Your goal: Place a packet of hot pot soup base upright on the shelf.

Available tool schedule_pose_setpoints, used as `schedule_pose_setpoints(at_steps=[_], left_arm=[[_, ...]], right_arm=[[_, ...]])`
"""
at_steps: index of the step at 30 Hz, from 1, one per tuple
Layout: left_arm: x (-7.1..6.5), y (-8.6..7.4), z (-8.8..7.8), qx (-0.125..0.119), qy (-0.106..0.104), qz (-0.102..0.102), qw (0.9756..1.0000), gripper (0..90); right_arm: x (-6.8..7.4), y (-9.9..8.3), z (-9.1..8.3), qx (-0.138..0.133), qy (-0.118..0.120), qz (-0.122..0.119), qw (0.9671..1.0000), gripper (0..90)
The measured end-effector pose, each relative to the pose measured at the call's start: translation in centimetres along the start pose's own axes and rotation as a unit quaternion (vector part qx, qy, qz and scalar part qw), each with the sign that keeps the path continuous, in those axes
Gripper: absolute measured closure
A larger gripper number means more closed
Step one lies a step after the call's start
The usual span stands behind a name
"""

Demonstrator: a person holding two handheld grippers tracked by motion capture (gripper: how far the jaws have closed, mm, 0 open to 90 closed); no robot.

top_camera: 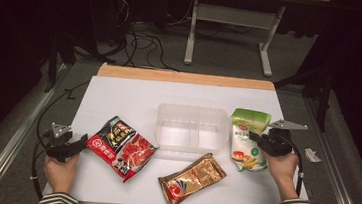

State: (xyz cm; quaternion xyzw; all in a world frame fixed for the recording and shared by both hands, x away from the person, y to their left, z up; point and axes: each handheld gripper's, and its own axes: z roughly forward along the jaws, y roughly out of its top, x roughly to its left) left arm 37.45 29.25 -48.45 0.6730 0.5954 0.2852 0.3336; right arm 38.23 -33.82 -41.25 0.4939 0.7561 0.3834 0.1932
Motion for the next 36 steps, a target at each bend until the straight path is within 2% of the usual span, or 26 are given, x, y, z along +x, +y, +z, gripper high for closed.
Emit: schedule_pose_setpoints(at_steps=[5,9,17,27,36], left_arm=[[0.0,0.0,0.0,0.000,-0.001,0.000,1.0000,42.1],[0.0,0.0,0.0,0.000,-0.001,-0.001,1.0000,42.1],[0.0,0.0,0.0,0.000,-0.001,-0.001,1.0000,42.0],[0.0,0.0,0.0,0.000,-0.001,-0.001,1.0000,42.1],[0.1,0.0,0.1,0.003,-0.001,-0.002,1.0000,41.8]], right_arm=[[0.5,0.5,-1.0,-0.019,-0.002,-0.011,0.9998,87.1],[0.7,0.7,-1.6,-0.023,-0.005,-0.009,0.9997,87.4],[1.0,1.2,-3.2,-0.030,-0.006,-0.025,0.9992,87.7],[1.3,1.3,-4.1,-0.040,0.001,-0.026,0.9989,88.0],[2.2,1.8,-4.9,-0.052,0.006,-0.040,0.9978,88.1]])
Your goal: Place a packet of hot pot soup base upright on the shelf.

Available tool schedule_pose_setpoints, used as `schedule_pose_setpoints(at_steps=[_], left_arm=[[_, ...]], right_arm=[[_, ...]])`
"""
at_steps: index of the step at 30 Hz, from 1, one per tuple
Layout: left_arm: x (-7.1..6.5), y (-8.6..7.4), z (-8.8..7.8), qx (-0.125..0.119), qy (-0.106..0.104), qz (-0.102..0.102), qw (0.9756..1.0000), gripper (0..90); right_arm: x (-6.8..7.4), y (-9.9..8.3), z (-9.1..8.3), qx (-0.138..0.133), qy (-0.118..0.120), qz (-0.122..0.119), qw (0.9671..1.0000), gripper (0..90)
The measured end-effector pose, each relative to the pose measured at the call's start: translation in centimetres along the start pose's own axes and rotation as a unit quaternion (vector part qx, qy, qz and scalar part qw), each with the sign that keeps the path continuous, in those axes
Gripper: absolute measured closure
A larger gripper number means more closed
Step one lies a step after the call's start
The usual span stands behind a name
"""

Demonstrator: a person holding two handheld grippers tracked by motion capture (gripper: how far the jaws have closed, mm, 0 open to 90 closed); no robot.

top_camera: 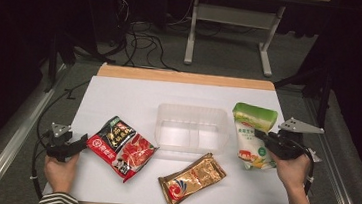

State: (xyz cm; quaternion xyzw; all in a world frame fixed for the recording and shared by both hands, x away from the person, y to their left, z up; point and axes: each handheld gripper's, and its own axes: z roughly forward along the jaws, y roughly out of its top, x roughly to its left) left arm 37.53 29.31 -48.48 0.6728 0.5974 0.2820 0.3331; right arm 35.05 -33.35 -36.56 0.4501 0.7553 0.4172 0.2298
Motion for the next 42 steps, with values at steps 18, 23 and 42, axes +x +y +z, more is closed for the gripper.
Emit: schedule_pose_setpoints(at_steps=[18,23,42], left_arm=[[0.0,0.0,0.0,0.000,-0.001,-0.001,1.0000,41.7],[0.0,0.0,0.0,0.000,-0.001,-0.001,1.0000,41.7],[0.0,0.0,0.0,0.000,-0.002,0.000,1.0000,41.9]], right_arm=[[2.1,2.0,-1.4,-0.023,0.022,-0.027,0.9991,88.2],[2.6,2.5,-1.5,-0.024,0.030,-0.027,0.9989,88.2],[4.2,4.1,-1.0,-0.031,0.055,-0.049,0.9968,88.2]])
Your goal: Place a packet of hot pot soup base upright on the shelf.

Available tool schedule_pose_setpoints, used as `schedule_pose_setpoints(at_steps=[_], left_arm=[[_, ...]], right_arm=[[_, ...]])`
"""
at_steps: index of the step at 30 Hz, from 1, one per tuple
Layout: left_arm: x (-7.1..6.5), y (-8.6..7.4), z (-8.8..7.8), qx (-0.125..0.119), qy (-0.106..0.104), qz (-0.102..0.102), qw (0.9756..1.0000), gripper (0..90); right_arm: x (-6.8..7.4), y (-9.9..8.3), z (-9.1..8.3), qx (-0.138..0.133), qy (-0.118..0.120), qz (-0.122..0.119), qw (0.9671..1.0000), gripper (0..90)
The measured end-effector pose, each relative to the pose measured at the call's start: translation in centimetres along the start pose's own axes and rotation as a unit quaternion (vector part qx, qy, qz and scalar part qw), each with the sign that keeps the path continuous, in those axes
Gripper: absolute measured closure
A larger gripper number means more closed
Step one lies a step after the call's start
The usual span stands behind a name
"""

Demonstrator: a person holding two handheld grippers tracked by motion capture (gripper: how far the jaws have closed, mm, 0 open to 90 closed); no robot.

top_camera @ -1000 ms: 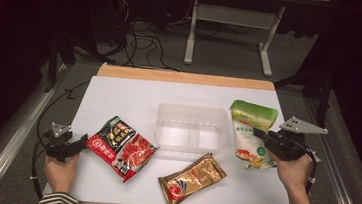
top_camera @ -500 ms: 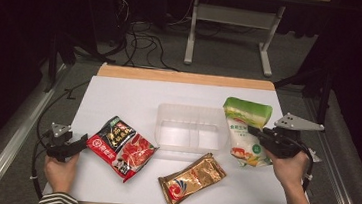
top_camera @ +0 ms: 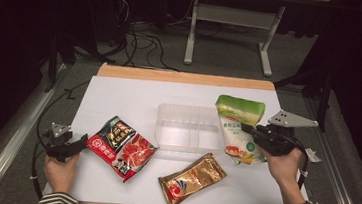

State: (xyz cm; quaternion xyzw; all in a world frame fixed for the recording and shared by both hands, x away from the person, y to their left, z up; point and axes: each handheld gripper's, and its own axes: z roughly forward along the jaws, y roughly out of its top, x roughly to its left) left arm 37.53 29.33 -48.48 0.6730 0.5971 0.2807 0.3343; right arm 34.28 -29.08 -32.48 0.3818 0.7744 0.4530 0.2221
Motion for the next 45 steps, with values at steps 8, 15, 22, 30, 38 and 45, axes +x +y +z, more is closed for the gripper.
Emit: schedule_pose_setpoints(at_steps=[8,15,22,30,38,45], left_arm=[[0.0,0.0,0.0,0.000,0.000,0.000,1.0000,41.9],[0.0,0.0,0.0,0.001,-0.001,-0.001,1.0000,41.8],[0.0,0.0,0.0,0.000,-0.001,-0.001,1.0000,41.8],[0.0,0.0,0.0,0.000,0.000,0.000,1.0000,41.9],[0.0,0.0,0.0,0.000,-0.001,0.000,1.0000,41.9],[0.0,0.0,0.0,-0.001,-0.002,-0.001,1.0000,41.8]], right_arm=[[0.6,0.8,0.6,-0.005,0.006,0.002,1.0000,88.2],[0.8,1.8,2.0,-0.004,0.010,0.001,0.9999,88.2],[0.6,2.4,3.4,-0.007,0.008,0.009,0.9999,88.1],[0.2,2.9,5.1,-0.015,0.015,0.033,0.9992,88.0],[0.0,3.1,6.8,-0.010,0.008,0.048,0.9988,87.9],[-0.2,3.2,8.2,-0.012,0.000,0.055,0.9984,87.7]])
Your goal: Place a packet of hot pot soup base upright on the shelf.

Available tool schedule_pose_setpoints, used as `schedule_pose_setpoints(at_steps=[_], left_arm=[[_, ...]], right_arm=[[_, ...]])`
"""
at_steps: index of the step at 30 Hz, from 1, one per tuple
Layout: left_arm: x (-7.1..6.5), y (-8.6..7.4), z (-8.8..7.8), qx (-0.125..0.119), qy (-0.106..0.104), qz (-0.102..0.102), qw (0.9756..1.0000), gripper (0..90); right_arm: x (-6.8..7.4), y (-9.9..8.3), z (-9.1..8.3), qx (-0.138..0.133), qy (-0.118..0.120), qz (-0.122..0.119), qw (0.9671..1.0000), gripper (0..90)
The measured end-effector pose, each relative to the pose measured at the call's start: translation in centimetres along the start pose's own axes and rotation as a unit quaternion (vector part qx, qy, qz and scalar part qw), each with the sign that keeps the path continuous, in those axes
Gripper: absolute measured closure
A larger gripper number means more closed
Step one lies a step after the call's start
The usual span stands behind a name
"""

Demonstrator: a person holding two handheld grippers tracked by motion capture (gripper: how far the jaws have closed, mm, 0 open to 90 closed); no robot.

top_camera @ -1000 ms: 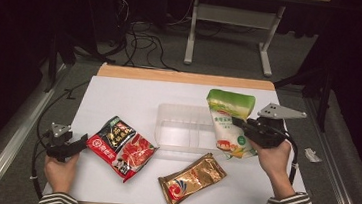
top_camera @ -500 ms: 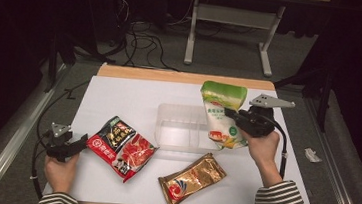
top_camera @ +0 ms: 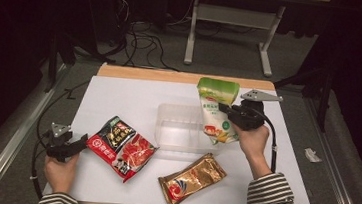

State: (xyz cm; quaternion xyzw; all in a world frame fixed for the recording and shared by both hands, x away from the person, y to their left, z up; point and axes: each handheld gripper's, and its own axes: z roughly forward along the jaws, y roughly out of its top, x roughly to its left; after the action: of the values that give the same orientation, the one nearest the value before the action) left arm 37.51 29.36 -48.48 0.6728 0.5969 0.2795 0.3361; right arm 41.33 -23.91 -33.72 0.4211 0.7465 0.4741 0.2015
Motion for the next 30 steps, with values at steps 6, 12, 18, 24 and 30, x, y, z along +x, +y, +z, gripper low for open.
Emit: schedule_pose_setpoints(at_steps=[6,12,18,24,30], left_arm=[[0.0,0.0,0.0,0.000,-0.001,-0.001,1.0000,41.8],[0.0,0.0,0.0,0.000,-0.001,-0.001,1.0000,41.7],[0.0,0.0,0.0,0.000,0.000,0.000,1.0000,41.8],[0.0,0.0,0.0,-0.001,0.000,-0.001,1.0000,41.7],[0.0,0.0,0.0,0.000,0.001,0.001,1.0000,41.8]], right_arm=[[0.1,0.2,0.7,0.001,-0.008,0.002,1.0000,87.6],[-0.1,0.3,1.6,0.005,-0.020,0.007,0.9998,87.2],[-0.3,0.3,2.2,0.004,-0.033,0.011,0.9994,86.4],[-0.3,0.1,2.8,0.009,-0.041,-0.001,0.9991,85.4],[-0.1,-0.1,3.7,0.022,-0.041,-0.005,0.9989,84.3]])
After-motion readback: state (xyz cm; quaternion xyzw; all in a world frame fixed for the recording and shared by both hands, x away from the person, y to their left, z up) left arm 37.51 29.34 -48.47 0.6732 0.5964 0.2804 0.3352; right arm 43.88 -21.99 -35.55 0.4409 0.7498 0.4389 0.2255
